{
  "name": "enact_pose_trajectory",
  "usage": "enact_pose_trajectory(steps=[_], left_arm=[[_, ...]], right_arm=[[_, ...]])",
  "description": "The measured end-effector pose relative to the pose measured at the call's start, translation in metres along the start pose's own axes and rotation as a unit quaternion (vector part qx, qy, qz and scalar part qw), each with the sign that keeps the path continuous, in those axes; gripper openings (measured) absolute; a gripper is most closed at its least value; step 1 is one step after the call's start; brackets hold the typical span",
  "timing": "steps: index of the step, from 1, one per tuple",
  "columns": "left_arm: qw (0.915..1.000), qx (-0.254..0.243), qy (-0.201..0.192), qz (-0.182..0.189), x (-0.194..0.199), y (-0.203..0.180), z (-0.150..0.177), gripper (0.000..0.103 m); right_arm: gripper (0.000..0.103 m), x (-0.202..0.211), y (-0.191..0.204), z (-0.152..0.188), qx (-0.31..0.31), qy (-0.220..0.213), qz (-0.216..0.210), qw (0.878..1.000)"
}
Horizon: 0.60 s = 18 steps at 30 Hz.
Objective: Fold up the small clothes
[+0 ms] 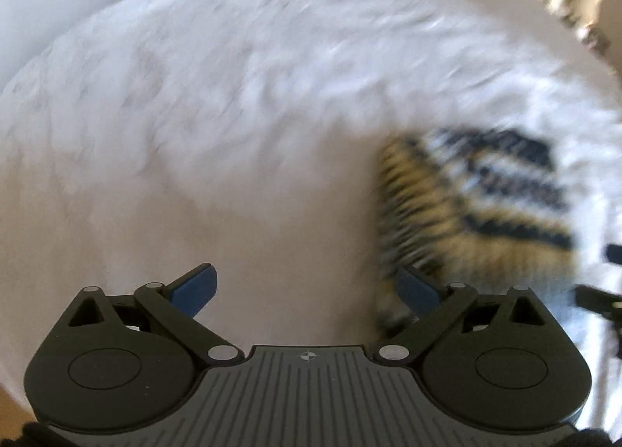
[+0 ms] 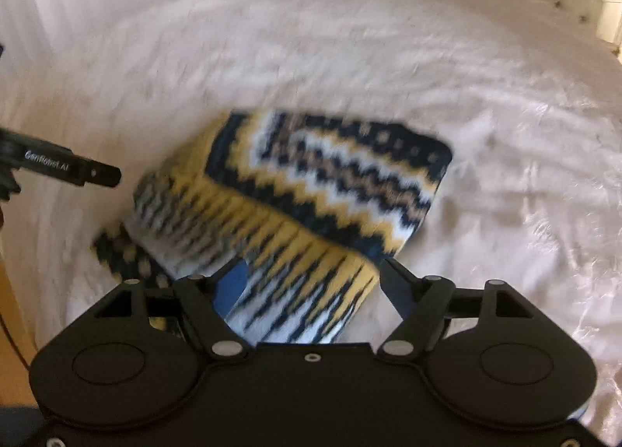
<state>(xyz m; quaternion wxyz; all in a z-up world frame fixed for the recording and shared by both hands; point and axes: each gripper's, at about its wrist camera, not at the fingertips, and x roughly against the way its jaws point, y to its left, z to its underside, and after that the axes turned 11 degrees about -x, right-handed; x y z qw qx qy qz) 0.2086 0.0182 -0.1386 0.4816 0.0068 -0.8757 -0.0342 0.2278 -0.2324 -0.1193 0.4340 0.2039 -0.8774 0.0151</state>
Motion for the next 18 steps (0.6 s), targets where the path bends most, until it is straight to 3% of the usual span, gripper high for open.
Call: enact_pose_trajectory(steps=[5,8,10,14,15,18], left_arm=[[0.9976,-0.034,-0.036,0.047,0.011,-0.038,-0.023,0.100],[0.9949,-0.005,-0.075,0.067,0.025,-0.044,-0.028,0.099],[0.9919,0.016,-0.100,0.077,0.039,-0.045,-0.029,0.092],[0.9850,0.017,-0.168,0.038,0.080,-0.048,-0.034,0.092],[0.9816,0.014,-0.190,0.020,0.091,-0.049,-0.036,0.092],[0.9662,0.017,-0.254,-0.041,0.126,-0.051,-0.034,0.093]], right_arm=[[0.078,0.005,-0.004,-0.012,-0.039,-0.006,-0.030,0.999],[0.078,0.011,-0.007,-0.016,-0.067,-0.009,-0.045,0.997],[0.081,0.016,-0.008,-0.016,-0.077,-0.019,-0.044,0.996],[0.094,0.036,-0.005,-0.017,-0.080,-0.050,-0.045,0.995],[0.101,0.042,-0.004,-0.017,-0.083,-0.061,-0.047,0.994],[0.102,0.062,0.001,-0.020,-0.089,-0.093,-0.052,0.990]])
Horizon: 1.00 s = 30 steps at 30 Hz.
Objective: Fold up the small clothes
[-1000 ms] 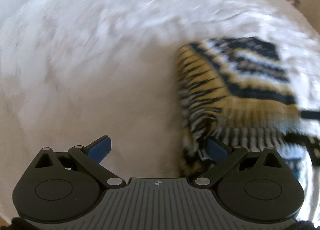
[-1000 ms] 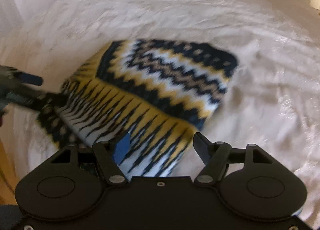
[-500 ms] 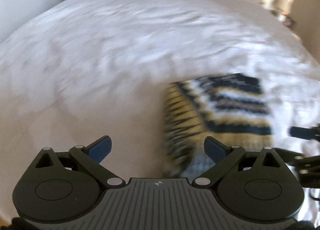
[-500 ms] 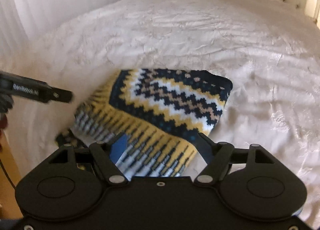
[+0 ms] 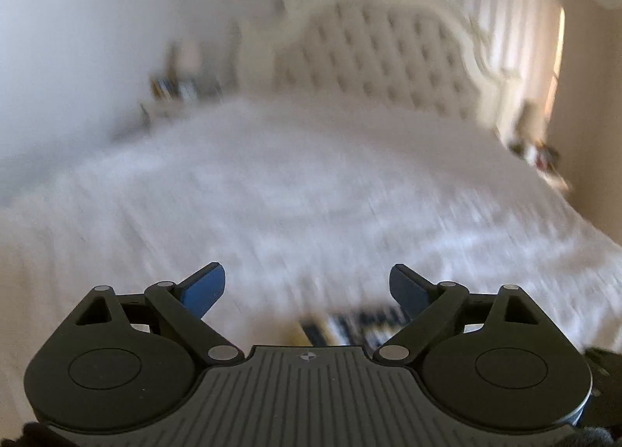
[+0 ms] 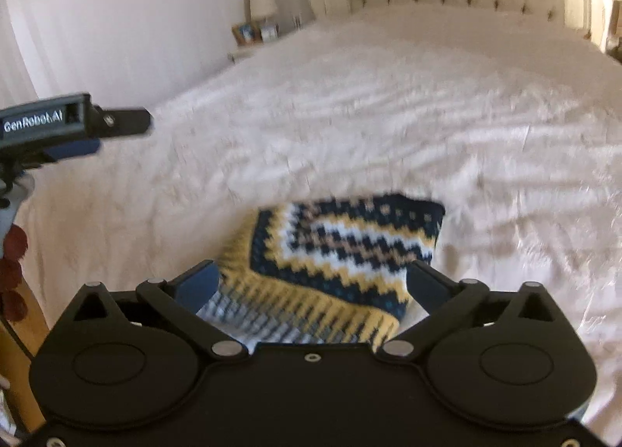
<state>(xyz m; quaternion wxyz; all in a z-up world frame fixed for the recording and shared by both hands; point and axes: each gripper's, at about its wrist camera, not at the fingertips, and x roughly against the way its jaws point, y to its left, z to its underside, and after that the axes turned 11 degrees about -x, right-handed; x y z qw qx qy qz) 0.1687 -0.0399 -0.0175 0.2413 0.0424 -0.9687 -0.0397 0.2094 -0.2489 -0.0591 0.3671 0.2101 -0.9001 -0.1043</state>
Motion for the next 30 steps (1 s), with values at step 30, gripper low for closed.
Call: enact_pose_trajectory(steps=[30], left_arm=[[0.9802,-0.012,0.173,0.095,0.094,0.041,0.040,0.093]], right_arm=[[0.102,0.126,0.097,0.033,-0.103,-0.053,0.155,0.981]])
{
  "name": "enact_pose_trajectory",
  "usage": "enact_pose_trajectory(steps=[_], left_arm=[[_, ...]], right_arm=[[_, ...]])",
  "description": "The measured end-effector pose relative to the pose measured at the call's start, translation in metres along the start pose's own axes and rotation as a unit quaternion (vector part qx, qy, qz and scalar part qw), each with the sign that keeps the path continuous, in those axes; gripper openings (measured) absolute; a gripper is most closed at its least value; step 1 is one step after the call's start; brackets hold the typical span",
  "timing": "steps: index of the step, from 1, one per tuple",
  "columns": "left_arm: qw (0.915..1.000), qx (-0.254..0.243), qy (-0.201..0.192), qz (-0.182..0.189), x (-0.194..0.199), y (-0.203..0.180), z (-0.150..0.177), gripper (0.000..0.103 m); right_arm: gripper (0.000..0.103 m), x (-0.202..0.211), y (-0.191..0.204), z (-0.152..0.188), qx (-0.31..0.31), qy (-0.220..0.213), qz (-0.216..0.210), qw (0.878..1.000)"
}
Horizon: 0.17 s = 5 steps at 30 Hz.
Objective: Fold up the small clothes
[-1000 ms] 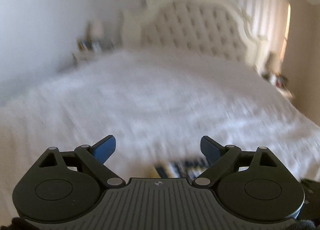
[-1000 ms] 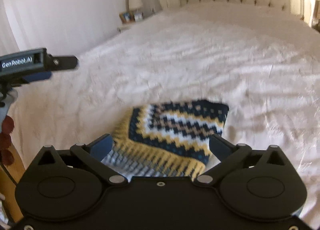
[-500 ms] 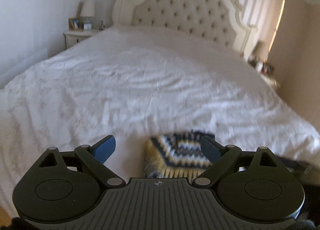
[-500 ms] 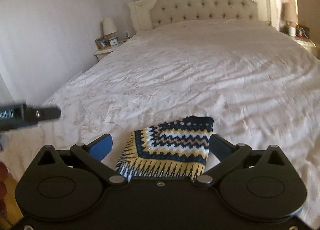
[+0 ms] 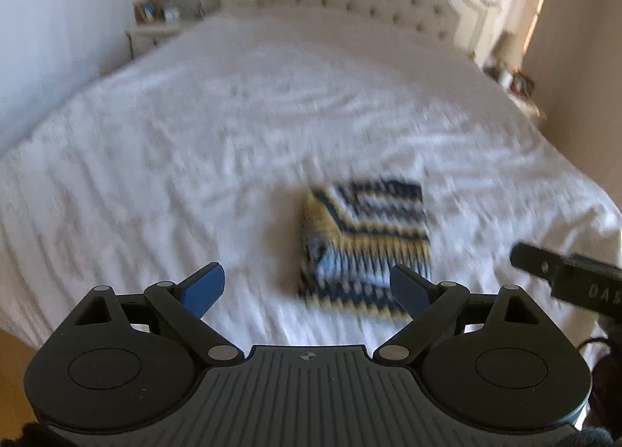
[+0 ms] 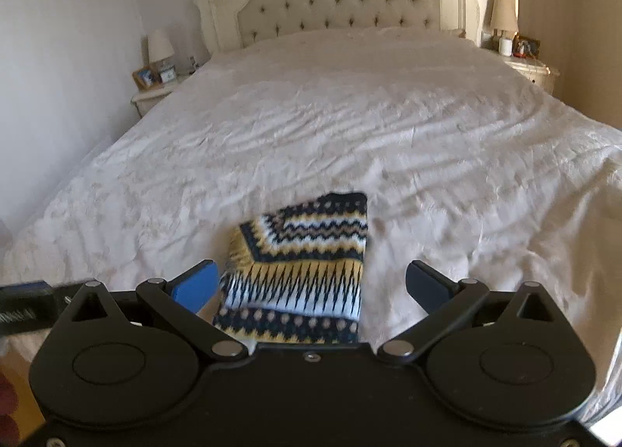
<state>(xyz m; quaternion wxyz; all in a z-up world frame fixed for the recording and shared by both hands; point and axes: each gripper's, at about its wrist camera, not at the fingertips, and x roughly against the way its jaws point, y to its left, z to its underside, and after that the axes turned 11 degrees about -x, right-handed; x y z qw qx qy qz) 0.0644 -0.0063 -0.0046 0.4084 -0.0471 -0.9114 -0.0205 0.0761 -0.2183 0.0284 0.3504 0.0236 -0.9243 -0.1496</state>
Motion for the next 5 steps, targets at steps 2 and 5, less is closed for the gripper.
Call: enact_pose_trajectory(steps=[2,5], left_arm=[[0.9996,-0.002,0.028,0.009,-0.006,-0.003,0.006,0.093],[0.9983,-0.001,0.057,0.009,-0.012,-0.005,0.015,0.092]], right_arm=[[0.102,0.005,0.000,0.006,-0.006,0.004,-0.002,1.000],[0.102,0.007,-0.001,0.015,-0.013,0.026,0.009,1.000]])
